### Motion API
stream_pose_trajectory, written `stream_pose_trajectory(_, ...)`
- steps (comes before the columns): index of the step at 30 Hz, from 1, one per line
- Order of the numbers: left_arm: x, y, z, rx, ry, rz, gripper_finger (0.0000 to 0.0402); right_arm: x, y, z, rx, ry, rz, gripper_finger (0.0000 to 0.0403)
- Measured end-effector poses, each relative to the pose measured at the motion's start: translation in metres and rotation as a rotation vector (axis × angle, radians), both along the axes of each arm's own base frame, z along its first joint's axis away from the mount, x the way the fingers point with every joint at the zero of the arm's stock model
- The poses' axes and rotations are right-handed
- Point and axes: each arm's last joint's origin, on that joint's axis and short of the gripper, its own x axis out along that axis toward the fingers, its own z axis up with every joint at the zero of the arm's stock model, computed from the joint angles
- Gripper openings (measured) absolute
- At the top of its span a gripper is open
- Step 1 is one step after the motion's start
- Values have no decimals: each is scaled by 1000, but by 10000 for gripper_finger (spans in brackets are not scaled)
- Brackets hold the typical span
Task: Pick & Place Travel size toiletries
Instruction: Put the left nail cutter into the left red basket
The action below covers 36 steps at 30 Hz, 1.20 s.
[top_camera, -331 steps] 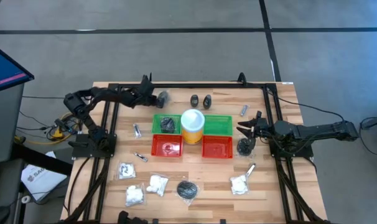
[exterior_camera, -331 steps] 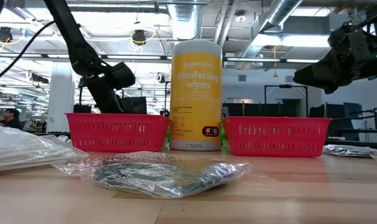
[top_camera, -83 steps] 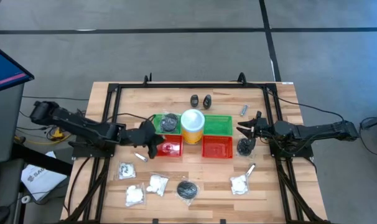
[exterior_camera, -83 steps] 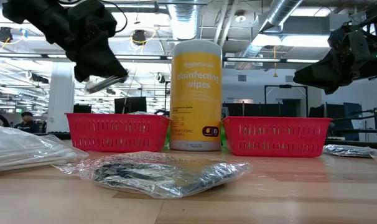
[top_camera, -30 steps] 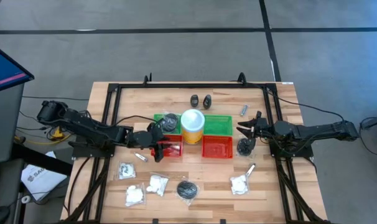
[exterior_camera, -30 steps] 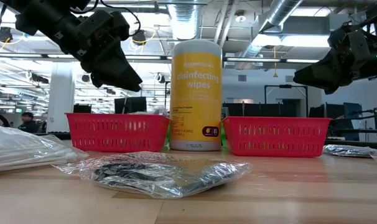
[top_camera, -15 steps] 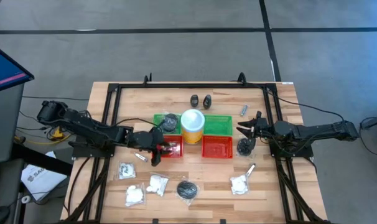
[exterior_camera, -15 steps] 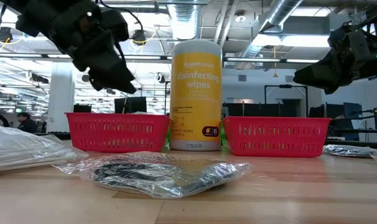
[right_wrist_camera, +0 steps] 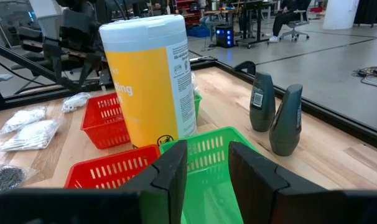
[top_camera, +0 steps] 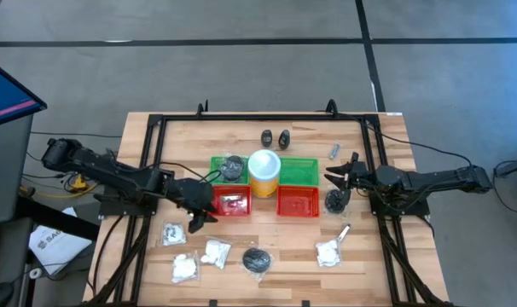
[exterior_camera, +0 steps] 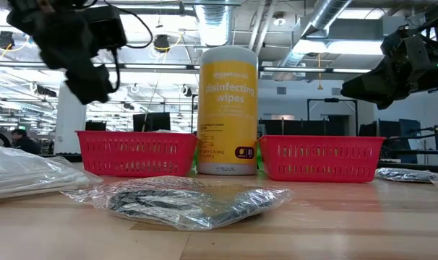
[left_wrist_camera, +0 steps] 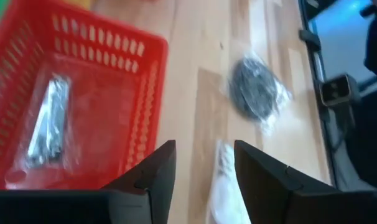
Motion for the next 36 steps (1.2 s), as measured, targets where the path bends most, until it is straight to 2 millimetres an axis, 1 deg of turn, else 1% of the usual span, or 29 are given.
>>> stream_pose_trajectory(8, -19, 1, 0, -34, 134, -23, 143, 0, 0, 0, 14, -5, -2, 109)
stream_pose_trajectory(16, -31, -8, -10, 3, 270, -79, 143, 0, 0, 0, 17, -6, -2, 109)
stream_pose_trajectory(19, -30, -10, -12, 39, 275, -73, 143, 0, 0, 0, 17, -6, -2, 109)
stream_pose_trajectory(25, -27, -14, -19, 135, 285, -129, 143, 0, 0, 0, 17, -6, -2, 109)
stream_pose_trajectory(36, -21, -16, -39, 248, 373, -192, 143, 0, 0, 0, 17, -6, -2, 109)
